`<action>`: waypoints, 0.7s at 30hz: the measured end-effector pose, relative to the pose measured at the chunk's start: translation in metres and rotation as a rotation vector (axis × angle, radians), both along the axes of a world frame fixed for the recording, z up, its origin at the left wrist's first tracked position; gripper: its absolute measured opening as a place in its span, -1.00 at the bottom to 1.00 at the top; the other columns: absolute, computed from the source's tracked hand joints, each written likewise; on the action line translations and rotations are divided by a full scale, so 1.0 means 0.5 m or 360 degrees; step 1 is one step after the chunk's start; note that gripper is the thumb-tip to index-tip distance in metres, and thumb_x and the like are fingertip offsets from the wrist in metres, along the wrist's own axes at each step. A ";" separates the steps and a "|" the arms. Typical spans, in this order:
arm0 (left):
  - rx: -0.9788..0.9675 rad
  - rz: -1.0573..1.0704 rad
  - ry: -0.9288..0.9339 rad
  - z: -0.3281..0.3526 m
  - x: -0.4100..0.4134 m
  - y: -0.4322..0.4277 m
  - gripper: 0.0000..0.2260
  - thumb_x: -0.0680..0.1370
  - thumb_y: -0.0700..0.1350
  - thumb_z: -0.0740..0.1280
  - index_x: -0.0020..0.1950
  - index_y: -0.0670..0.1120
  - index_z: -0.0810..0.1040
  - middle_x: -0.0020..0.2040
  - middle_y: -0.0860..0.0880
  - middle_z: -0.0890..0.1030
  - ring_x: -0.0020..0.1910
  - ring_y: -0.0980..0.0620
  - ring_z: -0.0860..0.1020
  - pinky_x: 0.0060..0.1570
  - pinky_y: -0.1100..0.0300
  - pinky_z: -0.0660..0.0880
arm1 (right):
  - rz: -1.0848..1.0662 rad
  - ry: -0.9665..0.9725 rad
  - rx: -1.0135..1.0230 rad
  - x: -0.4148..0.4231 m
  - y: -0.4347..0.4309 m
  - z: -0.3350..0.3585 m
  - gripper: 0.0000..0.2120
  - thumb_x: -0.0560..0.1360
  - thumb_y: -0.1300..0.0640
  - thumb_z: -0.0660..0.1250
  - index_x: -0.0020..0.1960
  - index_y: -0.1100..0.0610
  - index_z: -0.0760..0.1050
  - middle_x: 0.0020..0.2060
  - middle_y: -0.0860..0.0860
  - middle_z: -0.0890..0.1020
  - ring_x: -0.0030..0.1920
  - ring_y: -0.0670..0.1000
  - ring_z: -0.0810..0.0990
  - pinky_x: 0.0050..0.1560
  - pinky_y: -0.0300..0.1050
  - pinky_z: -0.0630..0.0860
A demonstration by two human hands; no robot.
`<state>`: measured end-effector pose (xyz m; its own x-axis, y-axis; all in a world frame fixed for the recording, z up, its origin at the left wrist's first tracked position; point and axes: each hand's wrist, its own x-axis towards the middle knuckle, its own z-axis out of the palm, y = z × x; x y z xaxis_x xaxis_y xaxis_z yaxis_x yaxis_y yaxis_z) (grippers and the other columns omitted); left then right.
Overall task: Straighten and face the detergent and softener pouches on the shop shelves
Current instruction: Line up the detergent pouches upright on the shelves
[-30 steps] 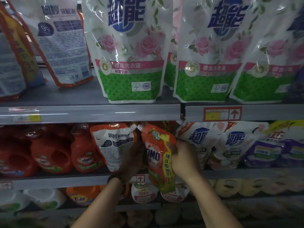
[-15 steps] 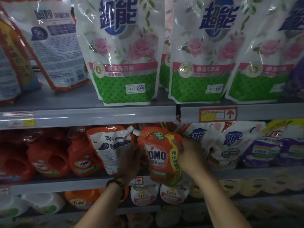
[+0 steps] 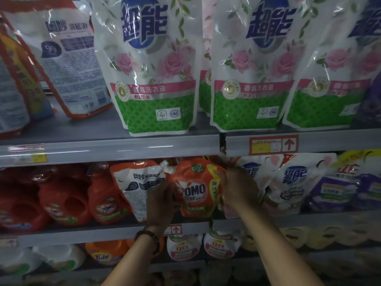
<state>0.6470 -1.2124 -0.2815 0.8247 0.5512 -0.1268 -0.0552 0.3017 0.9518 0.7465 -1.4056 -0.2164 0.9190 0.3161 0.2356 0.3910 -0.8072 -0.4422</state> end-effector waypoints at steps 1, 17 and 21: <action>-0.0021 -0.0004 -0.0023 -0.001 0.001 0.002 -0.71 0.72 -0.16 0.23 -0.13 -0.01 0.64 -0.06 -0.20 0.56 0.04 -0.28 0.53 -0.17 -0.03 0.64 | 0.0003 -0.0005 0.0000 -0.001 0.001 0.003 -0.60 0.74 -0.16 0.10 -0.07 0.04 0.55 -0.23 -0.13 0.57 -0.17 -0.07 0.60 -0.14 -0.11 0.46; 0.0182 -0.0037 -0.0050 -0.031 0.004 -0.005 -0.68 0.56 0.00 0.53 0.00 -0.19 0.49 -0.06 -0.19 0.58 -0.04 -0.22 0.57 -0.20 0.08 0.65 | 0.0278 0.0074 0.0475 0.035 0.010 -0.076 -0.77 0.74 -0.06 0.21 0.05 0.00 0.58 -0.10 -0.12 0.71 -0.05 -0.18 0.71 -0.02 -0.19 0.66; 0.0265 -0.0062 0.0032 -0.046 0.011 -0.004 -0.92 0.70 -0.19 0.29 0.03 -0.11 0.55 0.01 -0.36 0.62 -0.01 -0.44 0.64 -0.10 -0.13 0.70 | 0.0267 0.0134 0.0465 0.041 0.009 -0.076 -0.81 0.73 -0.01 0.24 0.02 0.00 0.57 -0.16 -0.12 0.70 -0.13 -0.20 0.71 -0.10 -0.20 0.66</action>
<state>0.6526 -1.2144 -0.3043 0.8440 0.5337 -0.0532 -0.0269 0.1413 0.9896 0.7671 -1.4010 -0.2544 0.8801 0.3947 0.2639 0.4597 -0.5692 -0.6817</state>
